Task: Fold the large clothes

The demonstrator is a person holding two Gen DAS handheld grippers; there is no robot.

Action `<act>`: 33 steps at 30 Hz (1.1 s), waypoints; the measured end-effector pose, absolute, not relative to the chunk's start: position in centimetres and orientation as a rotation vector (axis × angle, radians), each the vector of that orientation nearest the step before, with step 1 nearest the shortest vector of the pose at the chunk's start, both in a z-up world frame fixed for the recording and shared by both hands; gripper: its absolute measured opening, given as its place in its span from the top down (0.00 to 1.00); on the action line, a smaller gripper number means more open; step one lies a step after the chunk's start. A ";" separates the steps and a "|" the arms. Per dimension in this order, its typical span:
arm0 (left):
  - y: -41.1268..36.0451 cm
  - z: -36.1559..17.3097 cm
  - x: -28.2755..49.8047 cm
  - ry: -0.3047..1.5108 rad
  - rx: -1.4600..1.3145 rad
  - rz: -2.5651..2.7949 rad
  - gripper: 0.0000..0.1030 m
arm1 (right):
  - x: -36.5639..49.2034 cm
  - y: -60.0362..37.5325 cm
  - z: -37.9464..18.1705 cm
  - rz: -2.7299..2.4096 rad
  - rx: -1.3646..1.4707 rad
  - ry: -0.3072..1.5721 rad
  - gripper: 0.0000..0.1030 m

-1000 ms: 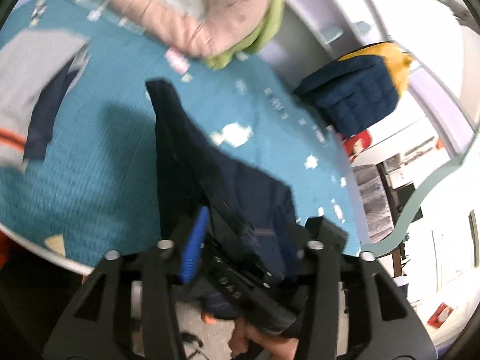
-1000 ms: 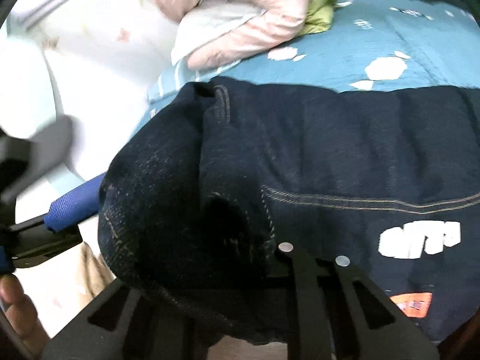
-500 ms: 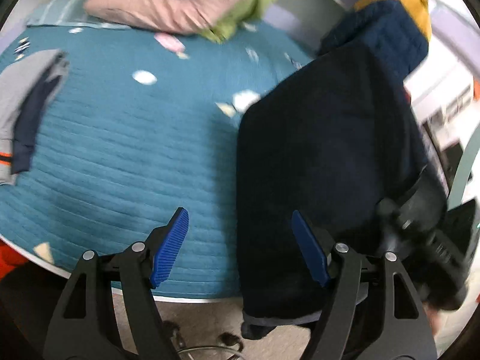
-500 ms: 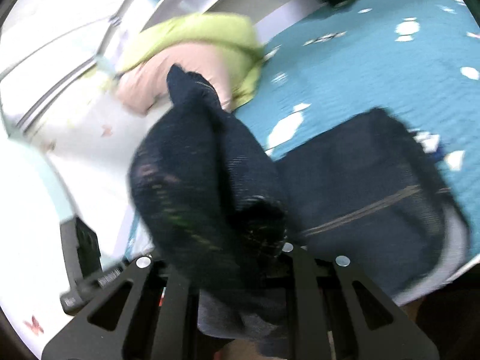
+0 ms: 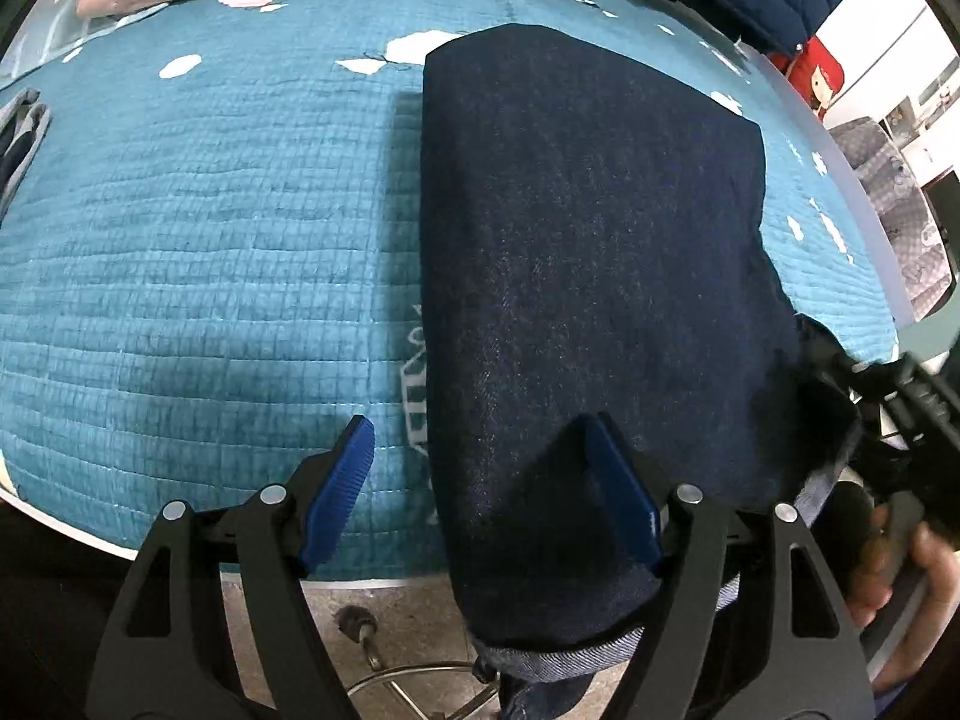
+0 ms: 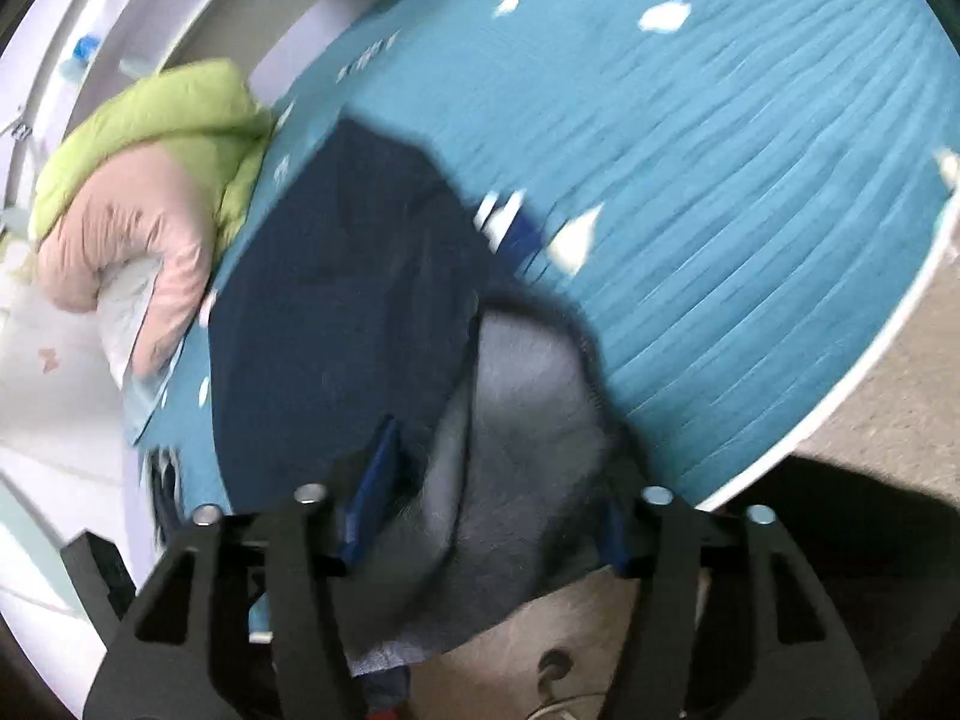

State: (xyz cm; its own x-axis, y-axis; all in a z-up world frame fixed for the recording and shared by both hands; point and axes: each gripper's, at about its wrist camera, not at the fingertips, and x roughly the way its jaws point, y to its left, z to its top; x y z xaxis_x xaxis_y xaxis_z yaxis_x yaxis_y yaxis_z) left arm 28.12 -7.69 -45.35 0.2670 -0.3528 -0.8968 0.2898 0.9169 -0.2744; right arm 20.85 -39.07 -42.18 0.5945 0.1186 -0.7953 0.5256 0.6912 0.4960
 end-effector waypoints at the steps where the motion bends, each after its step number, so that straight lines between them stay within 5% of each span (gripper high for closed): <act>1: -7.9 -45.2 28.0 1.226 -0.050 -0.435 0.28 | 20.5 -39.5 -41.3 -0.299 0.757 0.909 0.45; 4: -9.2 -45.1 26.8 1.233 -0.026 -0.476 0.27 | 20.2 -39.6 -38.4 -0.243 0.673 0.840 0.47; 6: -10.0 -45.3 26.1 1.241 -0.004 -0.485 0.27 | 21.2 -38.2 -38.0 -0.154 0.639 0.851 0.61; 11: -11.3 -45.2 26.5 1.251 0.021 -0.477 0.27 | 24.8 -36.2 -43.1 -0.046 0.666 1.051 0.72; 13: -11.0 -45.1 27.0 1.267 -0.016 -0.494 0.26 | 25.3 -36.0 -45.1 -0.077 0.640 1.097 0.85; 14: -10.8 -44.8 27.0 1.271 -0.043 -0.507 0.26 | 25.2 -36.2 -45.2 -0.095 0.624 1.095 0.99; 15: -10.4 -44.7 27.3 1.272 -0.083 -0.516 0.26 | 25.3 -36.4 -45.2 -0.095 0.624 1.092 1.00; 20: -7.5 -45.3 29.1 1.293 -0.288 -0.490 0.25 | 23.3 -37.9 -44.2 -0.062 0.748 1.048 0.95; 22: -7.3 -45.8 29.8 1.305 -0.305 -0.489 0.24 | 22.1 -38.5 -43.3 -0.063 0.771 1.002 0.78; 24: -7.8 -46.4 30.0 1.332 -0.299 -0.496 0.24 | 20.9 -38.8 -42.4 -0.075 0.788 0.964 0.51; 27: -9.7 -47.6 29.6 1.360 -0.229 -0.534 0.14 | 19.4 -39.3 -41.9 -0.111 0.796 0.937 0.49; 30: -10.6 -48.6 29.6 1.359 -0.201 -0.536 0.15 | 18.7 -40.4 -43.3 -0.133 0.873 0.959 0.49; 33: -10.9 -47.3 29.5 1.325 -0.181 -0.546 0.38 | 18.3 -41.2 -44.6 -0.137 0.934 0.991 0.48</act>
